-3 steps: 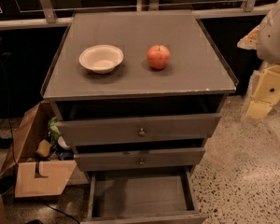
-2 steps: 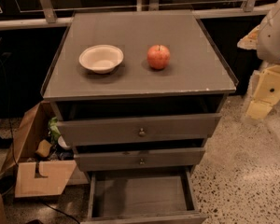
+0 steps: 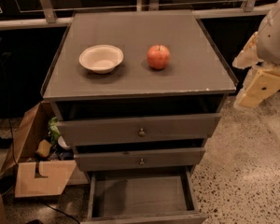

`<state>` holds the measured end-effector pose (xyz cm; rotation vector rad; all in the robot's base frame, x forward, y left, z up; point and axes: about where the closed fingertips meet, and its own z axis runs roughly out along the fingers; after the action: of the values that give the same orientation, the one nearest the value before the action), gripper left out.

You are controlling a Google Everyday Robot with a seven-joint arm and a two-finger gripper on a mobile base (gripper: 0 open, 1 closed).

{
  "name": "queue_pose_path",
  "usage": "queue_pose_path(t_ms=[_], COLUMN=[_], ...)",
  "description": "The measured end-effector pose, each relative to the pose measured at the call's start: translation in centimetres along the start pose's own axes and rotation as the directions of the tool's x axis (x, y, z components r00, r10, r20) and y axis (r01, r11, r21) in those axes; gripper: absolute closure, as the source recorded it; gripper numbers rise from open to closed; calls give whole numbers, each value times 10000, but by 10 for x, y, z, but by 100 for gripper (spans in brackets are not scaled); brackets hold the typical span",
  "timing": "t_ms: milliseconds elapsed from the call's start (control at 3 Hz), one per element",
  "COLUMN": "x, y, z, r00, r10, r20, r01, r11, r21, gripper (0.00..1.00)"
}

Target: Close bottom drawer

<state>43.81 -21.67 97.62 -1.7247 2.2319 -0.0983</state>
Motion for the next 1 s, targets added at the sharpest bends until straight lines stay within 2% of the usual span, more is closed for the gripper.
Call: queue_pose_path(t_ms=[667, 1000], x=[0, 0], y=[0, 1], z=[0, 1], r00=[10000, 10000], r10=[0, 10], r20=[0, 2], r01=[0, -10], r11=[10000, 10000], r21=[0, -7], gripper=[82, 100])
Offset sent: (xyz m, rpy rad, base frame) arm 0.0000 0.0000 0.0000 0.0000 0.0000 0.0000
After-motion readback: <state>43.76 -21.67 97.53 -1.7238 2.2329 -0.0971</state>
